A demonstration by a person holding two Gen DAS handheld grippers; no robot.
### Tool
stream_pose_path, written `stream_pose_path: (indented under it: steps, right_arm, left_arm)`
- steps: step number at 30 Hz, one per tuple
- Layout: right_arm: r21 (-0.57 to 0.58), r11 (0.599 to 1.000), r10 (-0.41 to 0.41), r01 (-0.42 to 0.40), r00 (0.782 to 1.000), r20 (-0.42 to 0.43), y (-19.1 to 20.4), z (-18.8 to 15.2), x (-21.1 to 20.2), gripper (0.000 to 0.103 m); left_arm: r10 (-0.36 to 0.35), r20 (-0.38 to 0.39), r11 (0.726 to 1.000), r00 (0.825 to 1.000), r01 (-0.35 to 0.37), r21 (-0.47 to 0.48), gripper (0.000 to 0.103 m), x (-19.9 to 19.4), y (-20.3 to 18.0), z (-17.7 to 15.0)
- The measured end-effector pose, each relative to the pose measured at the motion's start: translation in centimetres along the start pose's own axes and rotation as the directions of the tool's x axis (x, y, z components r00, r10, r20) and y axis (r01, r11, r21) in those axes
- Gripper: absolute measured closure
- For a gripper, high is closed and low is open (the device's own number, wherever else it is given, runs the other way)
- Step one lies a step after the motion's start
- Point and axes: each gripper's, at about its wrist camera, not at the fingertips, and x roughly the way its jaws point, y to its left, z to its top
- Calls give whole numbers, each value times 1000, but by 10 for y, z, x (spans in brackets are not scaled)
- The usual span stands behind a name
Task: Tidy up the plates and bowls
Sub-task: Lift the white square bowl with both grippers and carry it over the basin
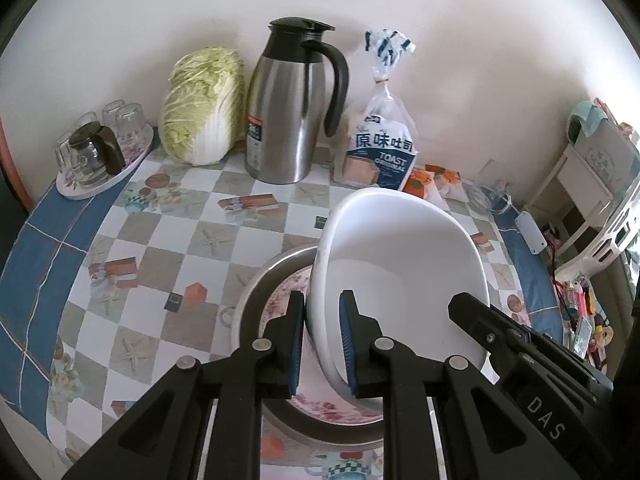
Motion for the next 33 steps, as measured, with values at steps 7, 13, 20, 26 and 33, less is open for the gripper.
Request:
stream_pose_path:
  steps: [7,13,20,26,33]
  right_arm:
    - [11,1000,-22,22,1000,4,-18,2,-3,93]
    - [22,999,-29,29,1000,-4,-28,4,-2,93]
    - [17,999,-32,32,999,-24,-26,3,5,93]
    - [11,999,-36,36,999,-41,-25,2,11,93]
    - [13,999,-41,42,997,-60,-28,0,18,93]
  left_arm:
    - [-2,-14,1000,1000,3,26,85,8,-17,0]
    - [1,-34,999,999,0,40,85,16,-22,-2]
    - [17,-63,999,998,-15,34,85,24,-16,-4]
    - [25,-85,999,996,-22,33,85,31,-15,-6]
    - [30,-111,999,993,-26,34,85,39,-14,-9]
